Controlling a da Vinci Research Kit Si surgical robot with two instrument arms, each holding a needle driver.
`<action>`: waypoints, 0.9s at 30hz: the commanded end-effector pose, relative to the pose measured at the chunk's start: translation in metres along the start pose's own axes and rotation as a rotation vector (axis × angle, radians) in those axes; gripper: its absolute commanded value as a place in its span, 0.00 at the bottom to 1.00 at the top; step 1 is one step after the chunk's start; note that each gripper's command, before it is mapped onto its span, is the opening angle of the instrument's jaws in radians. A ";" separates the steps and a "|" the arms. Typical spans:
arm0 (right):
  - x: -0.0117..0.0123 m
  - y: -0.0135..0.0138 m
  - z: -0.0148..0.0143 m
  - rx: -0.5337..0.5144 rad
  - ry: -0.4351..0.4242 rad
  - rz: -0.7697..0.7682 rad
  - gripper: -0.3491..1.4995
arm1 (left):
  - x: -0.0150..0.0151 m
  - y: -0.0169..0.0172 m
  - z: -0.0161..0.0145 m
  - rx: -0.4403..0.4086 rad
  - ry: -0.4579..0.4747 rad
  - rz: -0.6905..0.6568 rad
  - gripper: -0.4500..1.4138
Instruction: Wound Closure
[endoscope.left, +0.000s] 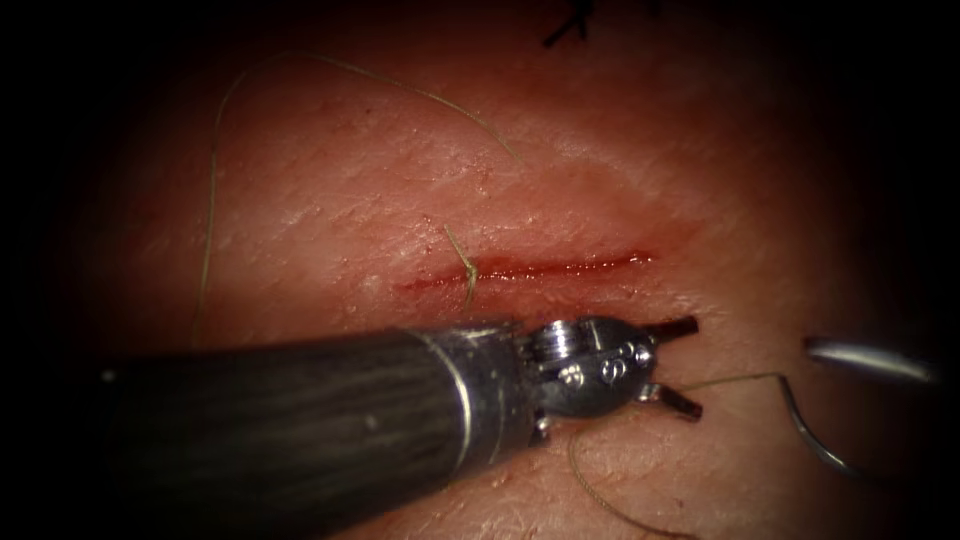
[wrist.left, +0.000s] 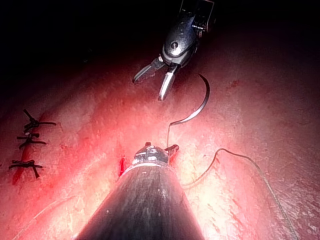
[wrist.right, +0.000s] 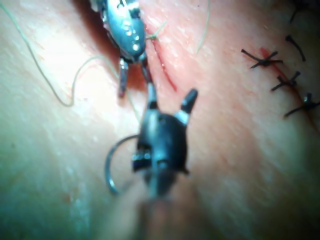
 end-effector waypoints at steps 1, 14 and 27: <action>-0.0002 -0.0005 0.0012 0.005 0.002 0.001 0.80 | -0.0002 -0.0001 0.0009 -0.003 -0.003 -0.001 0.56; 0.0000 -0.0010 0.0015 0.011 0.002 0.006 0.79 | -0.0022 0.0004 -0.0009 -0.081 -0.085 0.005 0.00; 0.0002 -0.0011 0.0017 0.011 -0.003 0.013 0.79 | -0.0062 0.0014 -0.0166 0.018 -0.130 0.023 0.00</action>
